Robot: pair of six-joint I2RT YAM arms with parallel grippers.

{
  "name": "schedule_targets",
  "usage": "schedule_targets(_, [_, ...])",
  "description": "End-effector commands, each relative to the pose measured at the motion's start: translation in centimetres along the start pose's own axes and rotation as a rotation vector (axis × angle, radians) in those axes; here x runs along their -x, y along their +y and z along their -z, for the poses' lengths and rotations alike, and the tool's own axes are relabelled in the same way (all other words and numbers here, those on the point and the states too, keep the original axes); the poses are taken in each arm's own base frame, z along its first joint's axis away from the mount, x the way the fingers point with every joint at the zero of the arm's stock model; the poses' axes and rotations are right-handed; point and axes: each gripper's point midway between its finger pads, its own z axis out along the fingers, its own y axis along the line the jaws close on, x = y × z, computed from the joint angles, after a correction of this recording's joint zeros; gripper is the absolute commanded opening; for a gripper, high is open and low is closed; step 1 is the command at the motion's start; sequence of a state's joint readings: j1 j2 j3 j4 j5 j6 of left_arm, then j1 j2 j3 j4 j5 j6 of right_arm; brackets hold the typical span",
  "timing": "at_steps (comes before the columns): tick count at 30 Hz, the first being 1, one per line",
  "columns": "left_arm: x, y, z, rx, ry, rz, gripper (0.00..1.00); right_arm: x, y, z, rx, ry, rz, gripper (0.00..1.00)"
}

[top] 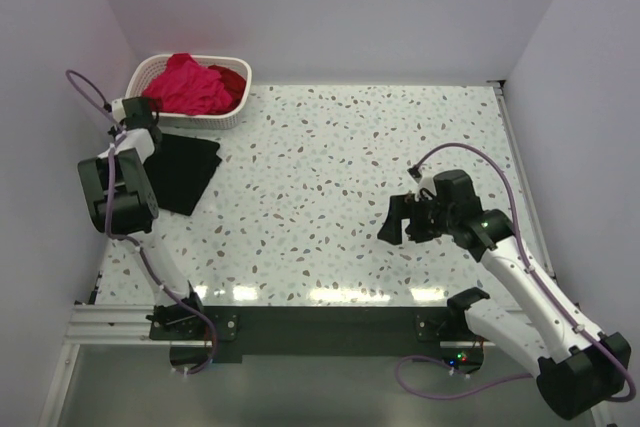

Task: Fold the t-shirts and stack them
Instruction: Neatly place the folded tshirt to the corner

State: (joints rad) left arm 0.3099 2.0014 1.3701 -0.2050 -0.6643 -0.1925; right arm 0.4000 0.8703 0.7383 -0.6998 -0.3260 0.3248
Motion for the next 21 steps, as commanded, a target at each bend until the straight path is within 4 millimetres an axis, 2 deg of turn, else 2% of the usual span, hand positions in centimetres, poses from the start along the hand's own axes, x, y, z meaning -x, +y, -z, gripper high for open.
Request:
schedule_targets(1, [2.1, 1.2, -1.0, 0.018, -0.021, 0.136, 0.0, 1.5, 0.1, 0.7, -0.022, -0.038, 0.016, 0.87])
schedule_targets(4, [1.8, 1.7, -1.2, 0.02, -0.006, 0.161, 0.0, 1.6, 0.2, 0.8, -0.02, -0.039, 0.018, 0.87])
schedule_targets(6, [1.6, 2.0, -1.1, 0.021, 0.0, 0.172, 0.07, 1.7, 0.2, 0.9, -0.022, -0.043, 0.018, 0.87])
schedule_targets(8, [1.8, 2.0, -0.6, 0.004, -0.004, 0.183, 0.17, 1.6, 0.2, 0.9, -0.023, -0.043, 0.021, 0.87])
schedule_targets(9, [2.0, 2.0, -0.3, -0.007, -0.009, 0.2, 0.26, 1.6, 0.2, 0.9, -0.022, -0.043, 0.02, 0.87])
schedule_targets(10, [2.9, 2.3, 0.5, -0.022, -0.032, 0.219, 0.3, 1.7, 0.3, 1.0, -0.019, -0.045, 0.021, 0.87])
schedule_targets(11, [2.8, 1.9, 0.9, -0.056, -0.032, 0.223, 0.35, 1.7, 0.4, 1.1, -0.018, -0.046, 0.021, 0.87])
schedule_targets(12, [3.1, 1.9, 1.3, -0.073, -0.043, 0.241, 0.45, 1.8, 0.5, 1.2, -0.013, -0.049, 0.024, 0.87])
schedule_targets(13, [4.2, 2.2, 2.6, -0.097, -0.075, 0.268, 0.5, 1.7, 0.5, 1.3, -0.014, -0.048, 0.024, 0.88])
schedule_targets(14, [3.6, 2.0, 3.2, -0.121, -0.072, 0.268, 0.58, 1.7, 0.5, 1.4, -0.013, -0.051, 0.023, 0.87])
schedule_targets(16, [4.6, 2.5, 5.1, -0.144, -0.118, 0.292, 0.64, 1.9, 0.7, 1.7, -0.008, -0.06, 0.028, 0.87])
schedule_targets(18, [3.8, 2.1, 6.7, -0.162, -0.124, 0.271, 0.68, 1.9, 0.9, 2.0, -0.003, -0.069, 0.029, 0.87])
schedule_targets(19, [4.5, 1.8, 8.5, -0.196, -0.155, 0.28, 0.7, 1.9, 0.9, 2.1, 0.0, -0.073, 0.027, 0.87])
schedule_targets(21, [3.3, 1.3, 10.4, -0.225, -0.133, 0.28, 0.76, 1.8, 1.0, 2.3, 0.004, -0.077, 0.029, 0.88])
